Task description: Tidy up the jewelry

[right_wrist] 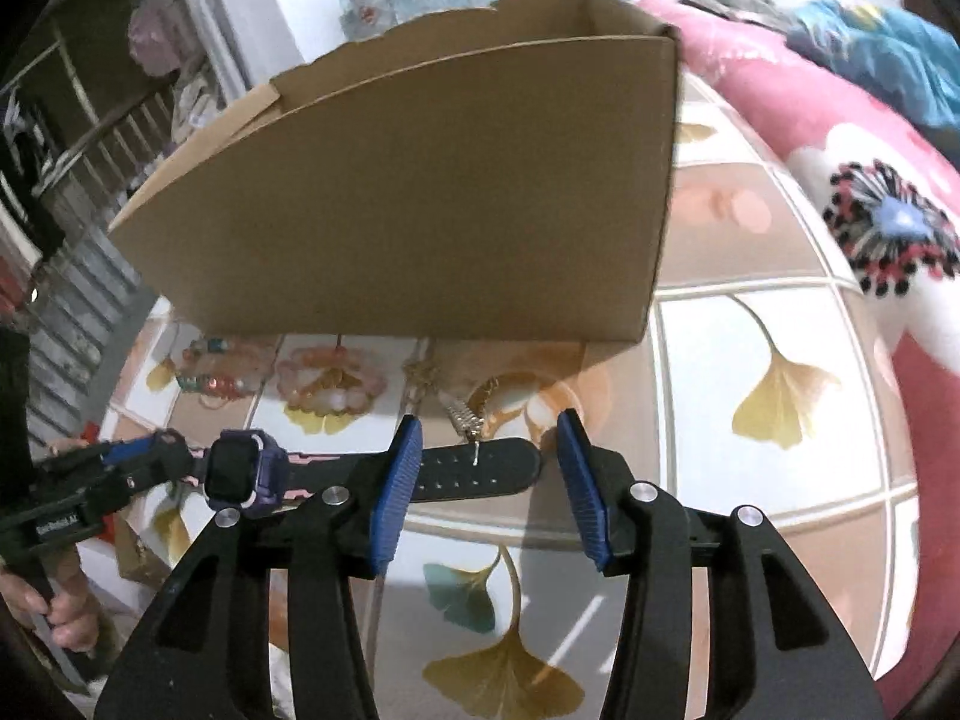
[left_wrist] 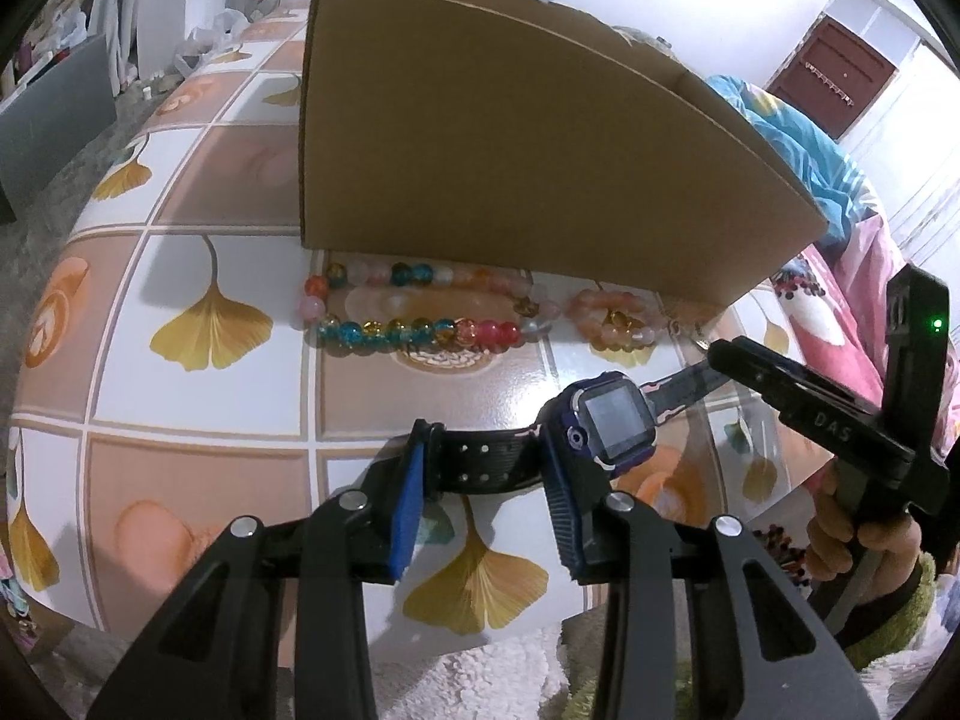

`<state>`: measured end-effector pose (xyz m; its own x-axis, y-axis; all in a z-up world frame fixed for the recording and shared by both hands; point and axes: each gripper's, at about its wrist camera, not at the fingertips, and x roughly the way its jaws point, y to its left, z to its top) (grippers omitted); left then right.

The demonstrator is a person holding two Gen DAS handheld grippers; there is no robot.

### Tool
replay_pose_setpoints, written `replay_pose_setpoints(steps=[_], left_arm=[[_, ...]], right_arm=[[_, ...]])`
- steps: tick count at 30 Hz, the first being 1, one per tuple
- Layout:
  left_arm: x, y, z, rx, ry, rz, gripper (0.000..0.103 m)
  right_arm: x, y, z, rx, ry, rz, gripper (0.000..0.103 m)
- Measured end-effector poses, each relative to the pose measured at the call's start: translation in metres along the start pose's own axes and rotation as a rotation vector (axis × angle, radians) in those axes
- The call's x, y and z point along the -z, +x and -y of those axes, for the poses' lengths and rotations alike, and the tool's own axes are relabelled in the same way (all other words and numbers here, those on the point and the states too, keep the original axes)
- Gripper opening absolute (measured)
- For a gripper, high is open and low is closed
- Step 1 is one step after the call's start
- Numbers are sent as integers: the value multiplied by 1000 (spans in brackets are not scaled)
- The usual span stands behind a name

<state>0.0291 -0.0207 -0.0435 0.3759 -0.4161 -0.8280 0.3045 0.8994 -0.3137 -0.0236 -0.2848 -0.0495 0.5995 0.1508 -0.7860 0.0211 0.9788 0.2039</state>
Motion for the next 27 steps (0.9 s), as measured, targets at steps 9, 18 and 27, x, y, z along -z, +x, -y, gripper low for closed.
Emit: replay_pose_setpoints(steps=[9,18,27], left_arm=[[0,1,1,-9,2,1,35],[0,1,1,-11,0,1,36],[0,1,1,-13,3,1,35]], right_arm=[[10,-8,8,-124,112,-41,50],[19,-10,23,-313,270,-87,57],[13,-2,5,-288,249,-105,45]])
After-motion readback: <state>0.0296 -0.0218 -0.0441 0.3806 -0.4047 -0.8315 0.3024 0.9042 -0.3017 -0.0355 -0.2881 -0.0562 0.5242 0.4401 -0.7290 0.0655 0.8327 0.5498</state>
